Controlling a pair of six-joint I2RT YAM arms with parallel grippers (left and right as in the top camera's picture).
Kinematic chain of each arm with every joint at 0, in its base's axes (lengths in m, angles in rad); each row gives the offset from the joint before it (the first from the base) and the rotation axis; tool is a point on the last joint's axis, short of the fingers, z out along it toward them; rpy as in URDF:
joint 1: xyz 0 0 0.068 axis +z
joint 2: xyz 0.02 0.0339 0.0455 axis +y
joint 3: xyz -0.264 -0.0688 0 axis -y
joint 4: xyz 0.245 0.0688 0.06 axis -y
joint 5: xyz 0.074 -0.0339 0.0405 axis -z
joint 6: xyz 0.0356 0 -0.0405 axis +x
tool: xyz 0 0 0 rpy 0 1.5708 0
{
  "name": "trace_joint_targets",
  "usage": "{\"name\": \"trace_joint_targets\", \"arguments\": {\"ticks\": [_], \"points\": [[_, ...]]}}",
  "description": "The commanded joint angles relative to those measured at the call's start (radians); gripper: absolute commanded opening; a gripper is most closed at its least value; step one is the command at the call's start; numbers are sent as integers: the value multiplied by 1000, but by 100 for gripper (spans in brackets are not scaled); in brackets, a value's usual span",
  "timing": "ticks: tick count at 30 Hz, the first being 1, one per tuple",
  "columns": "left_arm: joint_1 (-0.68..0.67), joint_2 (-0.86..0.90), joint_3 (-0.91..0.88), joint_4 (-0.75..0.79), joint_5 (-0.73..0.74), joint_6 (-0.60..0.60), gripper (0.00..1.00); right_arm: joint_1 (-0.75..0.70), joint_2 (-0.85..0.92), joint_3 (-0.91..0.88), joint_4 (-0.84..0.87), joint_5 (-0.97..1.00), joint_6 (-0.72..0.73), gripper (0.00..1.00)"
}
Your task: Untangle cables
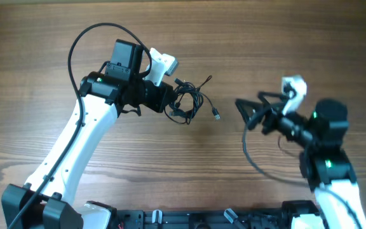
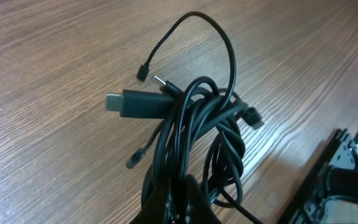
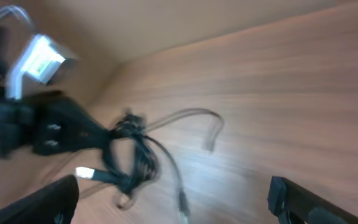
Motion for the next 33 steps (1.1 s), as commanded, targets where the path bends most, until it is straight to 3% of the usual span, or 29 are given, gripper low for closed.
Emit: {"name": "trace_joint_targets", "arguments": {"ticks": [1,3,8,11,15,21,22,25,27,31,33], "points": [[2,-17,19,4,76,16,4,11,181,22,198,-314,100,100],[2,-17,19,3,101,18,4,24,269,22,349,-474,6,100],[2,-15,18,-5,146,52,4,59,359,22,473,-477,-28,97],[0,-14,18,-3,220,68,4,127,366,22,451,-442,-27,88],[0,-14,19,-3,259,51,4,230,366,19,241,-150,-70,84],[-16,-14,19,0,329,37,4,246,366,19,267,-113,-72,79],[-22,-14,19,1,329,37,4,247,366,19,267,-98,-71,75],[-39,-14,19,10,323,38,4,246,366,19,277,-108,-43,25],[-39,-14,18,26,307,38,4,247,366,19,293,-145,33,8],[-38,-14,19,72,206,27,5,246,366,19,301,-141,117,4],[-29,-14,19,100,33,-122,4,246,366,19,301,-85,199,4]]}}
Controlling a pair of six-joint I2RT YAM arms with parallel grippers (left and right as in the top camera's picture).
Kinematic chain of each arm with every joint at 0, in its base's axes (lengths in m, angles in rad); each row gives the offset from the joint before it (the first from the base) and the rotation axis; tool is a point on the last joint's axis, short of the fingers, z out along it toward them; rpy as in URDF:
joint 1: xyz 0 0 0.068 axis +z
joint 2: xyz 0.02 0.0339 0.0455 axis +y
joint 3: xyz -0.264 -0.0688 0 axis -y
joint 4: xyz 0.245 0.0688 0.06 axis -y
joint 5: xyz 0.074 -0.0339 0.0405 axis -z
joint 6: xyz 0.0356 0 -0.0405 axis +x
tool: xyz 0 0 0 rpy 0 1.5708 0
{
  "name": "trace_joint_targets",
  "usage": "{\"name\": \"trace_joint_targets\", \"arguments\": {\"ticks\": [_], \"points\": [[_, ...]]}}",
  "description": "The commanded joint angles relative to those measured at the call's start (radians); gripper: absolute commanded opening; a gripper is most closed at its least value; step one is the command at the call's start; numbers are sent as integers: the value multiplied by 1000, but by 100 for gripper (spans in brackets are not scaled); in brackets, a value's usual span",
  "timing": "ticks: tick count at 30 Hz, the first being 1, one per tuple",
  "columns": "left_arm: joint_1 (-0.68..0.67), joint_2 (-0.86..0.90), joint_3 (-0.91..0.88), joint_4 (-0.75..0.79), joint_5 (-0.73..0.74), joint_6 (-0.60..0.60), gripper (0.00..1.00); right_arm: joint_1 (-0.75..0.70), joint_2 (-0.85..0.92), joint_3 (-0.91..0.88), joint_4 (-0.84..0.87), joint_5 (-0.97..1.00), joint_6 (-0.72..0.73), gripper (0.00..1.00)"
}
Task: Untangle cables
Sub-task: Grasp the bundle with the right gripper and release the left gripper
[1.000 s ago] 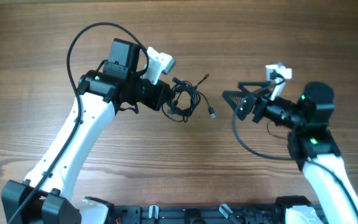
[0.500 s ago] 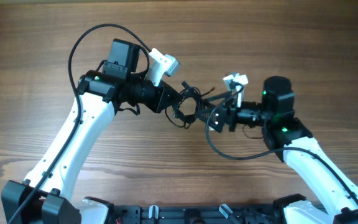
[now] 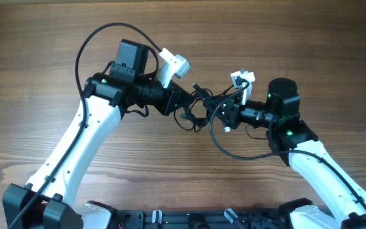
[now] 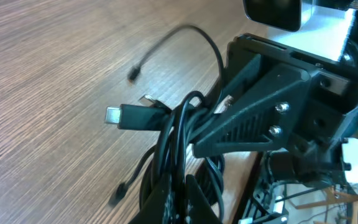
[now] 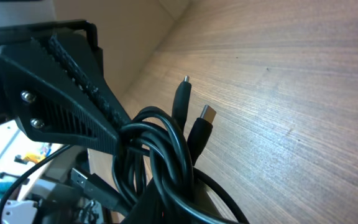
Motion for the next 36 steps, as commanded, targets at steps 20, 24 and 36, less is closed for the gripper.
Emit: {"name": "trace_joint_targets", "arguments": {"ticks": [20,24,36], "points": [[96,-17,19,-90,-85,-11,71,5,11,3,-37,-13,34,4],[106,-24,19,-85,24,-25,70,5,11,3,-70,126,34,5],[-58,-20,19,-31,-305,-518,77,5,11,3,-86,280,34,8]]}}
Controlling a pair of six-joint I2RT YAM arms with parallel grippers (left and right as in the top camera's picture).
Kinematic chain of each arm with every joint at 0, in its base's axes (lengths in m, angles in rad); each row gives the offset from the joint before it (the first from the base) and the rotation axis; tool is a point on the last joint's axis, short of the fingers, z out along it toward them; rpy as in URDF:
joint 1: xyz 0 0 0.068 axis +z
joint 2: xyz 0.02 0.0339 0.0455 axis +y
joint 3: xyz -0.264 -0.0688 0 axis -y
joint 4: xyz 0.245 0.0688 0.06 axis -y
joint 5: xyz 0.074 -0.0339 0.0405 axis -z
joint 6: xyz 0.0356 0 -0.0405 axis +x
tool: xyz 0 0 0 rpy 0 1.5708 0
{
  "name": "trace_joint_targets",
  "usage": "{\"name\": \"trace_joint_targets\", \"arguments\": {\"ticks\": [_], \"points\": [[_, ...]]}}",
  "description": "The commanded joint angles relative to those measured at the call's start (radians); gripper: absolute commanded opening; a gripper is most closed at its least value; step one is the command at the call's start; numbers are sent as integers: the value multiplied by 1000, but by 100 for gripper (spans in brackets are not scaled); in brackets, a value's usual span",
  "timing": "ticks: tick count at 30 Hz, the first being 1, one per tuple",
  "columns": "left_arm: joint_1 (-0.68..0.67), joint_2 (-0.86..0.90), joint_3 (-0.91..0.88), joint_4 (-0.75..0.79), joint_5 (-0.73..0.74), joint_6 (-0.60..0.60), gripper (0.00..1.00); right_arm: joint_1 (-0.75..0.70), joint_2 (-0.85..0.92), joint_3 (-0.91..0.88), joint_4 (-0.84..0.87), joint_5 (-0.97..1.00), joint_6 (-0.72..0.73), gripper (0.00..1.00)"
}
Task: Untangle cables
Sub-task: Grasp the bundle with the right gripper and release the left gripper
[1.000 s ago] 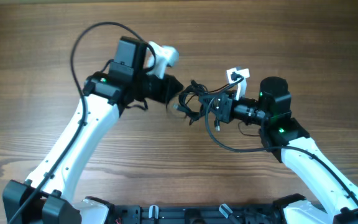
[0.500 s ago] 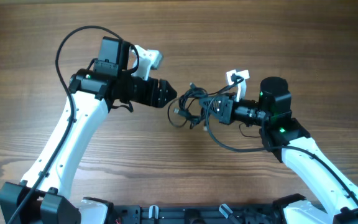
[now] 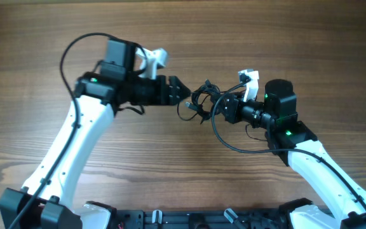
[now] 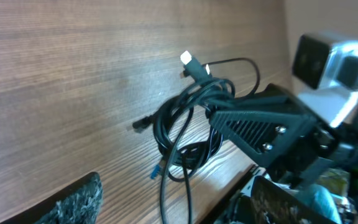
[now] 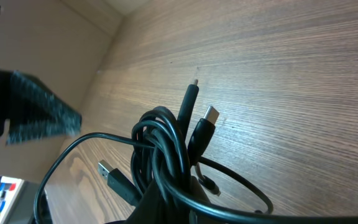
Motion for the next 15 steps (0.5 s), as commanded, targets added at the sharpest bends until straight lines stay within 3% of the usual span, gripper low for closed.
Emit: {"name": "trace_joint_targets", "arguments": {"ticks": [1,4,8,13,15], "points": [[-129,-3,14,-4,-252,-80,74,-2,7,4,5,24,-13,8],[-219,22,14,-31,-518,-181,66,-1,7,4,6,15,-11,5],[-249,71,14,-57,-637,-208,47,-2,7,4,5,16,-10,4],[-248,74,14,-109,-800,-243,8,-2,7,4,-15,40,-10,4],[-241,31,16,-156,-888,-330,6,-2,7,4,-53,95,-10,4]]}}
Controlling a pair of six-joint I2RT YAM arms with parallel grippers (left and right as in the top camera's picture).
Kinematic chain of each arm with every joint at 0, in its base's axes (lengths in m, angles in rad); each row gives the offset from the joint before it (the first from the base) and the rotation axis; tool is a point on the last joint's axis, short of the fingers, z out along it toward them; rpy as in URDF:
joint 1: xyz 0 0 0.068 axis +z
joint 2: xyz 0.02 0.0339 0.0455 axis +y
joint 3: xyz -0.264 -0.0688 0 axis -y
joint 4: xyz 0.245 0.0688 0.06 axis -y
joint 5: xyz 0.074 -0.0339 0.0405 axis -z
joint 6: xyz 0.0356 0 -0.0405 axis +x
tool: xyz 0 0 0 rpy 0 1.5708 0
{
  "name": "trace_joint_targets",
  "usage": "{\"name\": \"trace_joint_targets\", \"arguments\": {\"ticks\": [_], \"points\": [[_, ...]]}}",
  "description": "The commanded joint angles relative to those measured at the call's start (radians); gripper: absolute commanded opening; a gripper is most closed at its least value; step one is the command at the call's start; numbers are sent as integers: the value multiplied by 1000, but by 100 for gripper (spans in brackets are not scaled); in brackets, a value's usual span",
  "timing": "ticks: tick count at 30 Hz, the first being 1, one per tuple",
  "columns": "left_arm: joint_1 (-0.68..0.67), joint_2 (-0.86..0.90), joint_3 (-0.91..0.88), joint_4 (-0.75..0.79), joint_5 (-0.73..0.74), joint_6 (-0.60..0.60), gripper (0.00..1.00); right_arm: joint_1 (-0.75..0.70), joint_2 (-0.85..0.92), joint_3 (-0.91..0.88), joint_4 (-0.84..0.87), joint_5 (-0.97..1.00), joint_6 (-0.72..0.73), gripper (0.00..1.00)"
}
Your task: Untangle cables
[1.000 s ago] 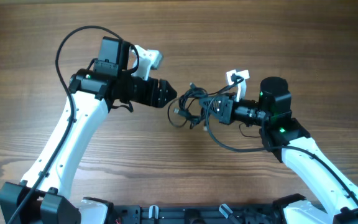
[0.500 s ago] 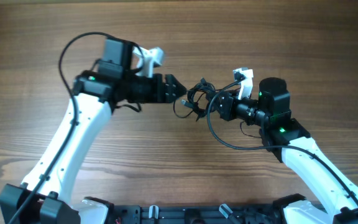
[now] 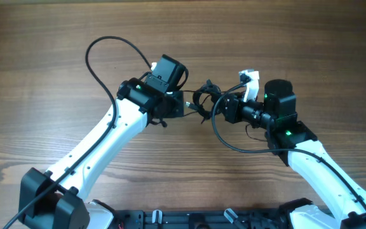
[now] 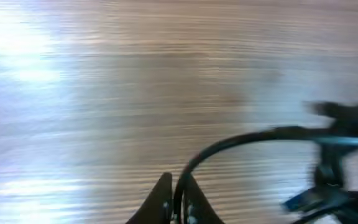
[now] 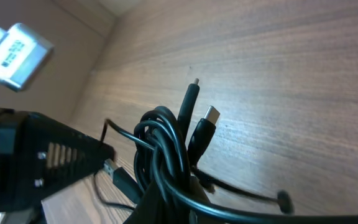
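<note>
A tangled bundle of black cables (image 3: 203, 102) hangs just above the wooden table between my two arms. My right gripper (image 3: 220, 108) is shut on the bundle (image 5: 166, 146); its fingertips (image 5: 173, 186) are buried under the loops, and two plugs (image 5: 197, 115) stick up out of them. My left gripper (image 3: 183, 110) stands close at the bundle's left, shut on one black strand (image 4: 229, 146) that arcs away to the blurred bundle (image 4: 337, 168). The left wrist view is smeared, but the left gripper (image 4: 178, 190) pinches the strand. In the right wrist view the left gripper (image 5: 48, 155) shows at left.
Wooden table (image 3: 310, 44) all round. Each arm's own black lead loops beside it: one (image 3: 100, 51) behind the left arm, one (image 3: 224, 141) under the right wrist. A black rail (image 3: 189, 219) runs along the front edge.
My left gripper was open and apart from the bundle on its left; now it is shut on a single strand right beside the bundle. The right gripper has kept its hold in place.
First my left gripper held the bundle alone while the right stood open far to the right. Then both were on the bundle. After that the left was open and clear, leaving the bundle in the right. Now the left pinches one strand.
</note>
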Motion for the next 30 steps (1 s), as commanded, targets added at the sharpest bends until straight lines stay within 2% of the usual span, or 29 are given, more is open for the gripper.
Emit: {"name": "trace_joint_targets", "arguments": {"ticks": [1,7,11,12,13,14,16,17,18,19,22,23,25,26,28,30], "points": [[8,-76,15,-51,-196,-152,5,-1,7,4,-48,95,-10,4],[9,-249,15,-28,-240,-420,9,-1,7,4,-68,151,-10,4],[9,-289,15,-43,-271,-578,9,-1,7,4,-69,158,-9,4],[9,-289,14,-46,-271,-628,5,-1,7,4,-69,158,-10,4],[9,-286,14,-49,-271,-687,7,-1,7,4,-69,158,-10,4],[9,-281,14,-45,-271,-717,17,-1,7,4,-69,158,-10,4],[8,-255,14,-14,-254,-721,58,-1,7,4,-71,158,-10,5],[8,-238,14,-5,-237,-698,75,-1,7,4,-72,158,-10,5],[8,-225,14,-3,-230,-677,90,-1,7,4,-73,158,-10,5],[8,-211,14,-4,-230,-665,99,-1,7,4,-74,158,-10,5],[8,-162,14,-3,-230,-657,100,-2,6,4,-68,120,12,4],[8,-146,14,-3,-230,-657,100,-6,6,4,-51,56,47,4],[11,-134,14,-4,-242,-655,100,-28,6,4,19,-177,24,4],[14,-134,14,-3,-261,-618,100,-42,6,4,52,-312,-35,4],[29,-146,15,11,-311,-506,100,-65,6,4,61,-527,-246,4],[59,-171,15,42,-336,-414,99,-78,7,4,56,-598,-384,4]]}}
